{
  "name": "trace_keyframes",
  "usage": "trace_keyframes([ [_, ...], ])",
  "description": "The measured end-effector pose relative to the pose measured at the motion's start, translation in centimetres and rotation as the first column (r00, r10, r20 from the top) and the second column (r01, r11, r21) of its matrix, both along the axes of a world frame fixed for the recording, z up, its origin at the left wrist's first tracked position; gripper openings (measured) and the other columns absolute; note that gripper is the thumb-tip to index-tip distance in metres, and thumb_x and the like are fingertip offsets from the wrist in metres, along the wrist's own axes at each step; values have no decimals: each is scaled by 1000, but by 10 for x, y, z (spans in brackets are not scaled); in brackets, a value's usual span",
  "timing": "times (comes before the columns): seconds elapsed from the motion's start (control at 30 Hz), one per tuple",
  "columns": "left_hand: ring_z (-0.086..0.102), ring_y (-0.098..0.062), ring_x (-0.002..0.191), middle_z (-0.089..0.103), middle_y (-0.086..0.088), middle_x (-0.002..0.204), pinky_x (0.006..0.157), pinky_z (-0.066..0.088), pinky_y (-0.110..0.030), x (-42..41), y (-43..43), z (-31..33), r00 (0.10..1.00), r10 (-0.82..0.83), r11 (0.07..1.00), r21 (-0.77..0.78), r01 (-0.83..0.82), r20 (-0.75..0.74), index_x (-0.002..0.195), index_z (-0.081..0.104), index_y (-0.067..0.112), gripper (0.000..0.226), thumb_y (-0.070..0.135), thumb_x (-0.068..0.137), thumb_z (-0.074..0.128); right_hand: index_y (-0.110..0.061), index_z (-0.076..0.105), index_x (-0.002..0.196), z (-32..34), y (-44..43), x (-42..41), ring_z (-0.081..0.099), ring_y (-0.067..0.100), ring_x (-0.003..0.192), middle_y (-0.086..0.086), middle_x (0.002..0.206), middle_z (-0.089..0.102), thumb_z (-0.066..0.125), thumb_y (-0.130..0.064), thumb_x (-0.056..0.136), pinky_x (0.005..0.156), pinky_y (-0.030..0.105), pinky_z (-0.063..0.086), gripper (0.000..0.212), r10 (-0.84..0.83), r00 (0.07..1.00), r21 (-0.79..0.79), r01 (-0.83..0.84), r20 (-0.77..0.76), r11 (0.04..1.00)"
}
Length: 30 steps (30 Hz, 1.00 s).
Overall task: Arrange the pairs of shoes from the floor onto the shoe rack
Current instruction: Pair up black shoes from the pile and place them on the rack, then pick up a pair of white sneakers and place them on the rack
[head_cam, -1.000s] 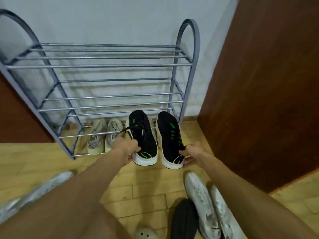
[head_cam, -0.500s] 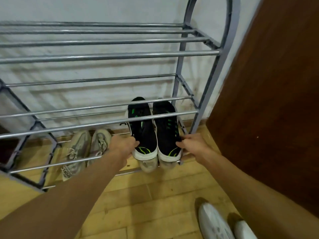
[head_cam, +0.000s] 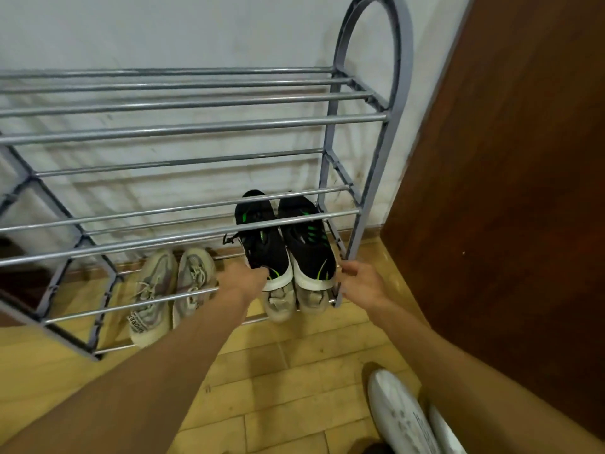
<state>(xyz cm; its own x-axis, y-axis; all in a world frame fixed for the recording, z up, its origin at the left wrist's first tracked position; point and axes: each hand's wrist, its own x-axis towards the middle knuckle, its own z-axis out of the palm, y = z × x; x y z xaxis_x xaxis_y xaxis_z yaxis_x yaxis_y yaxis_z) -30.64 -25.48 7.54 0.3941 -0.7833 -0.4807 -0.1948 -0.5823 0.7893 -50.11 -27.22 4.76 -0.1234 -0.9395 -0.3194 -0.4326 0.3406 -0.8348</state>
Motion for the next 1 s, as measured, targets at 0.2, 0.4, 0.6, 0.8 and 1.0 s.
trace_keyframes([
  [0.2,54,-24,84,55,-6,86,74,47,-32,-34,92,48,954,-300,952,52,301,-29,99,60,10,18,24,88,61,1,53,131,29,87,-50,54,28,97,24,115,56,52,-3,95,99,48,48,36,133,991,231,-126,-15,965],
  [0.4,55,-19,84,57,-4,94,76,46,-30,-93,188,70,843,-538,838,94,537,-16,86,58,17,12,28,89,62,-6,57,129,31,180,-112,62,20,94,9,106,62,62,-12,91,78,29,56,38,319,940,402,-246,-124,882],
  [0.6,54,-10,94,59,5,103,76,40,-20,-145,257,50,689,-709,692,-41,721,152,102,66,18,18,28,87,61,-9,62,121,21,257,-155,61,20,99,14,122,62,64,-13,90,79,28,54,32,266,953,413,-186,-145,891],
  [0.8,51,-5,100,55,9,108,76,39,-13,-155,300,23,289,-924,333,156,930,248,120,64,17,36,35,88,61,-7,63,120,-22,326,-190,58,20,91,10,105,61,64,-14,89,86,34,54,31,144,979,475,-60,-142,878],
  [1.0,51,-14,107,49,0,121,90,44,-28,-153,299,3,-21,-948,115,406,907,316,126,58,24,45,46,86,57,-1,51,136,-72,366,-221,56,26,106,12,123,53,66,-18,89,92,37,53,52,-45,979,524,145,-198,840],
])
